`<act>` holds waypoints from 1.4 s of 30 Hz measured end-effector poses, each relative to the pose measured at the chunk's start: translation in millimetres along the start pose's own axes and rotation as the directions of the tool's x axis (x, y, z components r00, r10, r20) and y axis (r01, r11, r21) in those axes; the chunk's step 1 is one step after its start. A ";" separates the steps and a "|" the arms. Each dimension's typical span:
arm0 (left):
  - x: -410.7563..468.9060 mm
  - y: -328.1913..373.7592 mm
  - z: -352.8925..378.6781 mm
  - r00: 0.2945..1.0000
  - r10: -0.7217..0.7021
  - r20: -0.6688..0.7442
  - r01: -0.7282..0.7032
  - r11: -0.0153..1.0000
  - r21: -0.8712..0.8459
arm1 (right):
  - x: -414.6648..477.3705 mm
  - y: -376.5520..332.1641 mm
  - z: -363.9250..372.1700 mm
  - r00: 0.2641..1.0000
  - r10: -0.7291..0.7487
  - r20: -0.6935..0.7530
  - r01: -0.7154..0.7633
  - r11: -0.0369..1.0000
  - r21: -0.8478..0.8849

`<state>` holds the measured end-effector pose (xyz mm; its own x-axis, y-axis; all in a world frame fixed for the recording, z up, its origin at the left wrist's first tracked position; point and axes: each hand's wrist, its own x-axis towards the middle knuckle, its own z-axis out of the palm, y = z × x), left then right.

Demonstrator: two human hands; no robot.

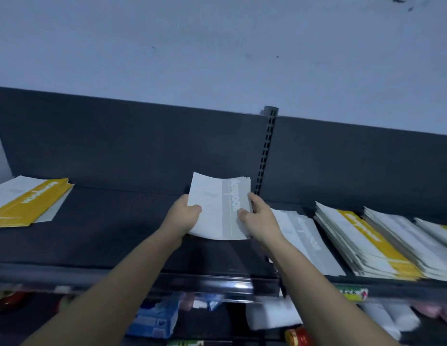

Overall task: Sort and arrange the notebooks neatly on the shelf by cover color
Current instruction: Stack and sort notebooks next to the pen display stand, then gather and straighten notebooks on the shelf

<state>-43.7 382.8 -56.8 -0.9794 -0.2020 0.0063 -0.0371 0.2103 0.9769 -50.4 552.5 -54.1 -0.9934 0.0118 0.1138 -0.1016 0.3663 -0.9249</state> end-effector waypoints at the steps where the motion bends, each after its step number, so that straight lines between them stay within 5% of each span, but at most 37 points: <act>1: -0.4 3.9 9.4 1.000 0.014 0.018 -0.014 1.000 0.010 | -1.5 3.0 -8.6 1.000 0.006 -0.018 -0.006 1.000 -0.023; 12: 0.7 23.6 92.4 0.968 0.116 0.221 -0.141 0.984 0.104 | -1.4 35.5 -88.0 0.974 0.130 -0.184 -0.150 0.984 -0.096; 19: -1.9 19.7 135.2 0.939 0.128 0.319 -0.228 0.927 0.299 | -5.7 56.7 -129.1 0.968 0.138 -0.210 -0.214 0.890 -0.403; 25: 0.9 11.1 161.6 0.952 0.104 0.288 -0.269 0.735 0.623 | -2.3 75.7 -144.3 0.991 0.108 -0.081 -0.134 0.721 -0.680; 32: -7.9 2.8 178.5 0.984 0.072 0.164 -0.178 0.516 0.838 | 8.6 96.7 -148.9 0.990 0.142 -0.008 -0.096 0.619 -0.780; 42: -10.8 7.8 173.6 0.988 0.090 0.127 -0.155 0.499 0.853 | 17.8 81.7 -144.4 0.994 -0.033 0.106 0.108 0.515 -0.850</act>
<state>-67.9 552.7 -86.3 -0.9960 -0.0594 0.0674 -0.0362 0.9520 0.3040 -68.8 717.0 -75.2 -0.9895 -0.0993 0.1054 -0.1151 0.9810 -0.1561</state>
